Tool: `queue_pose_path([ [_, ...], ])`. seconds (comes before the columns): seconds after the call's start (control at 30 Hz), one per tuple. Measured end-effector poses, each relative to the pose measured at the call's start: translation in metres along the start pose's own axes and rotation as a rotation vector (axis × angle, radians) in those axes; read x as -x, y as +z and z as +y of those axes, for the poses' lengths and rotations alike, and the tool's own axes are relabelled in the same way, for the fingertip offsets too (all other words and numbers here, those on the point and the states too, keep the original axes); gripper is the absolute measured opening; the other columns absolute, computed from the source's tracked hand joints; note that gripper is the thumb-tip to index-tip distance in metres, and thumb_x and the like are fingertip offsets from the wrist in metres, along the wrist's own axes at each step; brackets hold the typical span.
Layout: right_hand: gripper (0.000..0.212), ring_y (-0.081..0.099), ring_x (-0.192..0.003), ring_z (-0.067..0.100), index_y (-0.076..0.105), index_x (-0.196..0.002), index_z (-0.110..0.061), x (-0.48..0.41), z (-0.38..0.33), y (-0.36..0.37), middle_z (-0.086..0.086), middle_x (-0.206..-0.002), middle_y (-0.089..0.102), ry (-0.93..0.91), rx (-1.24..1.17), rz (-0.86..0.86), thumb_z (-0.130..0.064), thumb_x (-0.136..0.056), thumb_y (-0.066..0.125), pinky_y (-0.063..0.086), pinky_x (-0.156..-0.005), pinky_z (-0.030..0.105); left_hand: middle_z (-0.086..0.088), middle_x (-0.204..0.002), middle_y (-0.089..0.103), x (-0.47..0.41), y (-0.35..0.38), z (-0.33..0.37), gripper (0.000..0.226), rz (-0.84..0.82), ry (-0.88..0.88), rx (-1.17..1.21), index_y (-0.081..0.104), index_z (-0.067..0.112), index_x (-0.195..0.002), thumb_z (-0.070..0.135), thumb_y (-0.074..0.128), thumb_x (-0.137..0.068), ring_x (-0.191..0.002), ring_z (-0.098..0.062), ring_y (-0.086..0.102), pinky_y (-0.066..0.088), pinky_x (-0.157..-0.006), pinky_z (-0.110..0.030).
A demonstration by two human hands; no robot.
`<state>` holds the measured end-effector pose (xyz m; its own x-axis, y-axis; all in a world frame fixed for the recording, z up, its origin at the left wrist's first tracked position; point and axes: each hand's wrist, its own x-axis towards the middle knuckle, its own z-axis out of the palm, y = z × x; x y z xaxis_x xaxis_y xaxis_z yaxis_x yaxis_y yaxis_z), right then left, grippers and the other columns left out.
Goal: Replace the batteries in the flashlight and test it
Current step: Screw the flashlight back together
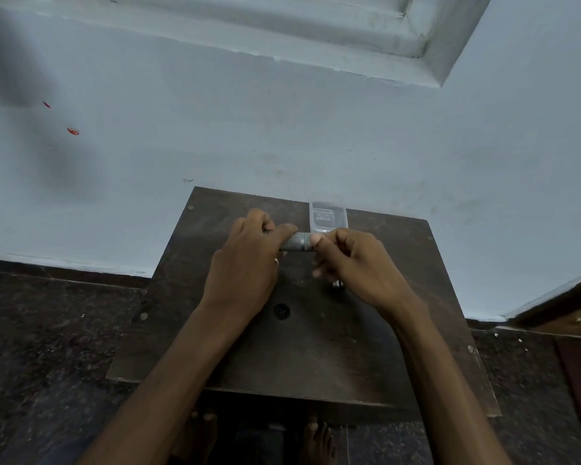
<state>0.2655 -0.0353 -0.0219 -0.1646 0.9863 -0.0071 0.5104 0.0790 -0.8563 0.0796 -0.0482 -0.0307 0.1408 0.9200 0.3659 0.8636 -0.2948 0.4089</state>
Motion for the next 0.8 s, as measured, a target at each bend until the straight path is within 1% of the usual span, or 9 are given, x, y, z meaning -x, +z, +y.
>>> queue_pose_path([
  [0.07, 0.049, 0.074, -0.06, 0.011, 0.068, -0.081, -0.008, 0.0004, -0.0026, 0.0029, 0.0, -0.07, 0.075, 0.028, 0.017, 0.023, -0.051, -0.101, 0.052, 0.052, -0.058, 0.024, -0.003, -0.11, 0.049, 0.0001, -0.0003, 0.0015, 0.044, 0.002, 0.011, 0.005, 0.059, 0.028, -0.128, 0.009, 0.064, -0.088, -0.1, -0.02, 0.048, 0.054, -0.058, -0.04],
  [0.13, 0.06, 0.074, -0.056, 0.013, 0.066, -0.077, -0.004, 0.0, -0.0034, 0.0052, 0.0, -0.066, 0.074, 0.046, 0.045, 0.05, -0.056, -0.101, 0.047, 0.051, -0.059, 0.027, -0.003, -0.109, 0.049, 0.0001, -0.0003, 0.0021, 0.044, 0.002, 0.019, 0.001, 0.059, 0.027, -0.128, 0.009, 0.065, -0.089, -0.099, -0.02, 0.048, 0.055, -0.058, -0.041],
  [0.3, 0.068, 0.072, -0.056, 0.012, 0.067, -0.074, -0.006, 0.0008, -0.0064, 0.0098, 0.003, -0.065, 0.074, 0.06, 0.113, 0.083, -0.062, -0.101, 0.039, 0.055, -0.061, 0.036, -0.002, -0.11, 0.048, 0.0002, -0.0003, -0.0001, 0.045, -0.003, 0.01, -0.006, 0.058, 0.029, -0.129, 0.009, 0.065, -0.089, -0.099, -0.019, 0.047, 0.055, -0.06, -0.042],
  [0.4, 0.049, 0.072, -0.068, 0.016, 0.067, -0.086, -0.016, 0.0007, -0.0061, 0.0093, 0.004, -0.076, 0.074, 0.018, 0.127, 0.105, -0.058, -0.1, 0.047, 0.061, -0.07, 0.044, -0.001, -0.109, 0.047, 0.0002, -0.0007, -0.0011, 0.044, -0.005, -0.002, -0.016, 0.058, 0.03, -0.128, 0.01, 0.064, -0.089, -0.099, -0.019, 0.047, 0.055, -0.06, -0.042],
  [0.47, 0.02, 0.071, -0.078, 0.014, 0.066, -0.103, -0.025, 0.0, -0.0054, 0.0059, -0.001, -0.086, 0.073, -0.027, 0.075, 0.087, -0.044, -0.096, 0.064, 0.062, -0.074, 0.036, -0.001, -0.109, 0.047, 0.0002, -0.0013, -0.0014, 0.044, -0.003, -0.013, -0.021, 0.058, 0.03, -0.128, 0.009, 0.063, -0.089, -0.099, -0.019, 0.047, 0.055, -0.059, -0.041],
  [0.53, 0.026, 0.071, -0.082, 0.01, 0.066, -0.113, -0.025, -0.001, -0.0032, 0.0038, -0.006, -0.09, 0.073, -0.041, -0.017, 0.045, -0.024, -0.089, 0.076, 0.061, -0.08, 0.03, 0.0, -0.109, 0.046, 0.0, -0.0022, -0.0022, 0.045, 0.004, -0.025, -0.023, 0.058, 0.031, -0.128, 0.009, 0.062, -0.089, -0.1, -0.02, 0.047, 0.054, -0.059, -0.041],
  [0.6, 0.03, 0.071, -0.084, 0.013, 0.068, -0.112, -0.023, -0.0017, -0.0021, 0.0035, -0.006, -0.09, 0.073, -0.041, -0.048, 0.045, -0.01, -0.086, 0.078, 0.061, -0.085, 0.033, 0.0, -0.11, 0.046, -0.0003, -0.0029, -0.0028, 0.045, 0.009, -0.031, -0.022, 0.058, 0.031, -0.128, 0.008, 0.062, -0.089, -0.101, -0.019, 0.047, 0.054, -0.06, -0.041],
  [0.7, 0.023, 0.069, -0.078, 0.016, 0.07, -0.105, -0.024, -0.0024, -0.0034, 0.0044, -0.007, -0.082, 0.07, -0.045, -0.036, 0.06, -0.012, -0.088, 0.077, 0.061, -0.083, 0.038, 0.0, -0.111, 0.046, -0.0001, -0.0036, -0.0025, 0.046, -0.001, -0.034, -0.022, 0.058, 0.031, -0.128, 0.008, 0.062, -0.089, -0.101, -0.019, 0.046, 0.055, -0.061, -0.041],
  [0.8, 0.008, 0.071, -0.082, 0.03, 0.07, -0.098, -0.023, -0.0015, -0.0041, 0.0039, 0.006, -0.082, 0.073, -0.056, -0.006, 0.069, -0.026, -0.092, 0.073, 0.06, -0.081, 0.046, -0.001, -0.11, 0.047, 0.0002, -0.0041, -0.0021, 0.046, 0.003, -0.021, -0.02, 0.058, 0.03, -0.128, 0.008, 0.063, -0.088, -0.1, -0.019, 0.047, 0.054, -0.06, -0.04],
])
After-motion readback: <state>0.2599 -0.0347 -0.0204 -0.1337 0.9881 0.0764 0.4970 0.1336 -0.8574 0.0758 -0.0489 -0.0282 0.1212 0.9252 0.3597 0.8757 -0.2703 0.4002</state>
